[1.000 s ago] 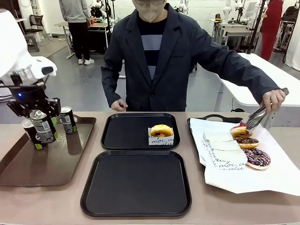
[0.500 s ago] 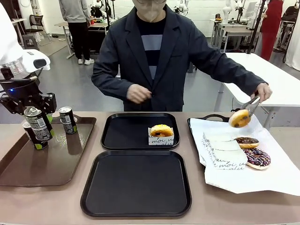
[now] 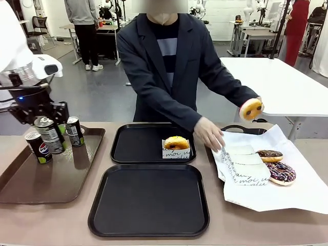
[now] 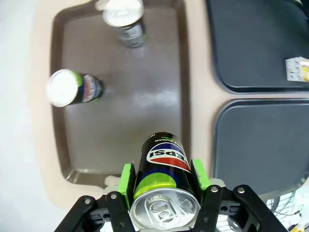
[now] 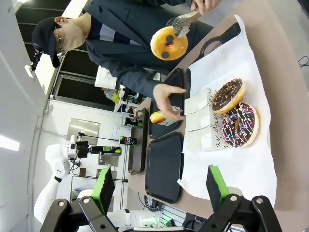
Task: Set up donuts and drinks on trays.
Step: Pick up one Pepsi coke and place it on the Flat Tray.
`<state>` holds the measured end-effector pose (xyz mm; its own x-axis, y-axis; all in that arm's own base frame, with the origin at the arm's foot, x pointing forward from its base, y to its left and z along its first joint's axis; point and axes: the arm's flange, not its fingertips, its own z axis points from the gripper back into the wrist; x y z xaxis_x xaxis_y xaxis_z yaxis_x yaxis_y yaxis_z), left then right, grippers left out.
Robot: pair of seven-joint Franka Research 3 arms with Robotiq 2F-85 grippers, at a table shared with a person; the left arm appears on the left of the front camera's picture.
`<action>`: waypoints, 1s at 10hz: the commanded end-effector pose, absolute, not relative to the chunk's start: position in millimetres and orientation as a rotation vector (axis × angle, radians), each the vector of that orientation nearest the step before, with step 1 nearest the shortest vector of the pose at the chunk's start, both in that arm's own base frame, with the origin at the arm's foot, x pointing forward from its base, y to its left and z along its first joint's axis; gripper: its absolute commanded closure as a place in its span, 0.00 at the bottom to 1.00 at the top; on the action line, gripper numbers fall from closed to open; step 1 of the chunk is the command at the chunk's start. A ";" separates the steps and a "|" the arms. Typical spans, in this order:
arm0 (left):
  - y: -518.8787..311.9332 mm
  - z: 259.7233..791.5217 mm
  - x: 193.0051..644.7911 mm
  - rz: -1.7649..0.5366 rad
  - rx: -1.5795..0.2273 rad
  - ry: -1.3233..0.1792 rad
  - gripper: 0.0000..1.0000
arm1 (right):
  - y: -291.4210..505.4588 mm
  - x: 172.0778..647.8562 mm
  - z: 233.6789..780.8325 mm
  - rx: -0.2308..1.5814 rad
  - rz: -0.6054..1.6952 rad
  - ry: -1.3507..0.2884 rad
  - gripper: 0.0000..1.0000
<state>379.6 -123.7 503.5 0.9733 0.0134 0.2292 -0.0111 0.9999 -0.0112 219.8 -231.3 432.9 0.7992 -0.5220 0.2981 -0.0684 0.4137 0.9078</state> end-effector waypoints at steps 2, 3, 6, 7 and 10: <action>-202.8 492.4 423.5 -0.027 -0.036 -0.181 0.42 | -233.1 223.4 435.2 1.143 -0.299 -0.638 0.00; -225.6 480.2 435.8 -0.026 -0.028 -0.160 0.42 | -233.1 223.4 435.2 1.143 -0.299 -0.638 0.00; -281.7 440.3 469.4 -0.017 -0.013 -0.115 0.42 | -233.1 223.4 435.2 1.143 -0.299 -0.638 0.00; -293.2 428.6 478.0 -0.022 -0.022 -0.104 0.42 | -233.1 223.4 435.2 1.143 -0.299 -0.638 0.00; -273.2 436.2 452.7 -0.074 0.026 -0.011 0.42 | -233.1 223.4 435.2 1.143 -0.299 -0.638 0.00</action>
<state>473.5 -291.2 410.3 0.9977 -0.0566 0.0382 0.0574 0.9981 -0.0223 219.8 -232.1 434.0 0.7987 -0.5218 0.2996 -0.0687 0.4156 0.9069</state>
